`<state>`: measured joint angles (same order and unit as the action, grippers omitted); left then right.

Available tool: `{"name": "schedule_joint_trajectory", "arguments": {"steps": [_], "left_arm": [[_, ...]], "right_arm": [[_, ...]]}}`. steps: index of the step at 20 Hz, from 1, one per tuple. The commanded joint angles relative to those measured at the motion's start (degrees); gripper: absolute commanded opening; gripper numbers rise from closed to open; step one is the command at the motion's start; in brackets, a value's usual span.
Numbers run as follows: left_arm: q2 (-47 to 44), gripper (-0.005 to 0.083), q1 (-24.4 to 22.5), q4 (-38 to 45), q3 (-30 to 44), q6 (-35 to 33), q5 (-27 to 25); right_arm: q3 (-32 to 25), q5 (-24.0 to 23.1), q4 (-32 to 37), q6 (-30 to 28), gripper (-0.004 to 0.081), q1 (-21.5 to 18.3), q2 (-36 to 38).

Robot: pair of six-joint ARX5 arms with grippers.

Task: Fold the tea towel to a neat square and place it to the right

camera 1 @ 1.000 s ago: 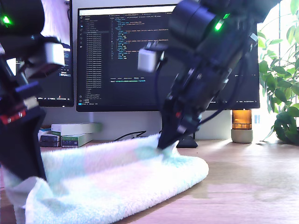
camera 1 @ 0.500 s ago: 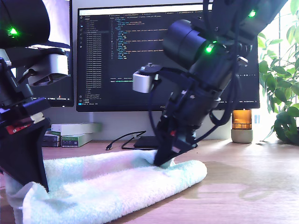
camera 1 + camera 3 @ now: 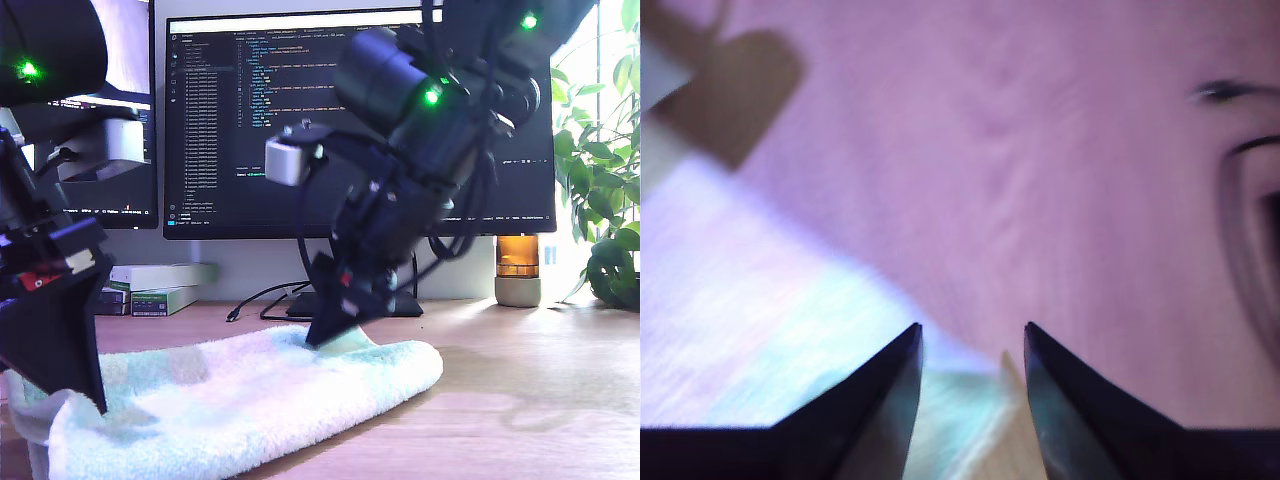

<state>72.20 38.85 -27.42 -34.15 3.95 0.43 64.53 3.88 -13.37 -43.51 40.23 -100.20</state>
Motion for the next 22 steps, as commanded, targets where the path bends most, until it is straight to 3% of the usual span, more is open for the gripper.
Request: {"name": "schedule_joint_trajectory", "arguments": {"steps": [1, 4, 6, 8, 9, 11, 17, 20, 22], "left_arm": [[-0.94, 0.0305, -0.83, -0.59, -2.10, -0.33, -0.09], [-2.34, 0.0305, -2.27, -2.23, -3.69, -0.37, -0.07], [-3.32, 0.0305, -2.93, -3.21, -3.87, -0.59, -0.07], [-4.50, 0.0280, -3.32, -3.91, -3.87, -0.55, -0.07], [-5.03, 0.0191, -3.34, -3.63, -3.87, 0.20, -0.07], [-5.77, -0.0030, -3.32, -0.87, -3.52, 0.15, -0.04], [-7.58, -0.0014, -3.32, 20.22, 6.80, 0.59, 2.21], [-12.07, -0.0014, -2.78, 33.05, 14.93, 0.57, 8.57], [-15.85, -0.0013, -2.21, 36.35, 18.67, 0.57, 12.63]], "right_arm": [[1.99, -0.22, -2.58, 0.72, 0.0288, 0.28, 0.07], [5.38, -0.20, -7.93, 6.86, 0.0286, 0.22, 0.11], [6.51, 0.13, -10.45, 10.56, 0.0242, -0.22, 0.13], [6.56, 2.14, -11.43, 15.82, 0.0092, -0.98, 0.68], [6.56, 4.26, -11.85, 18.43, -0.0024, -1.68, 0.98], [6.54, 6.14, -11.63, 22.16, -0.0013, -3.28, 1.60], [1.92, 6.34, -5.09, 26.93, -0.0013, -6.29, 8.26], [-5.22, 6.27, 3.58, 29.29, -0.0013, -6.27, 14.67], [-11.72, 6.27, 9.73, 31.95, -0.0013, -6.10, 19.39]]}}
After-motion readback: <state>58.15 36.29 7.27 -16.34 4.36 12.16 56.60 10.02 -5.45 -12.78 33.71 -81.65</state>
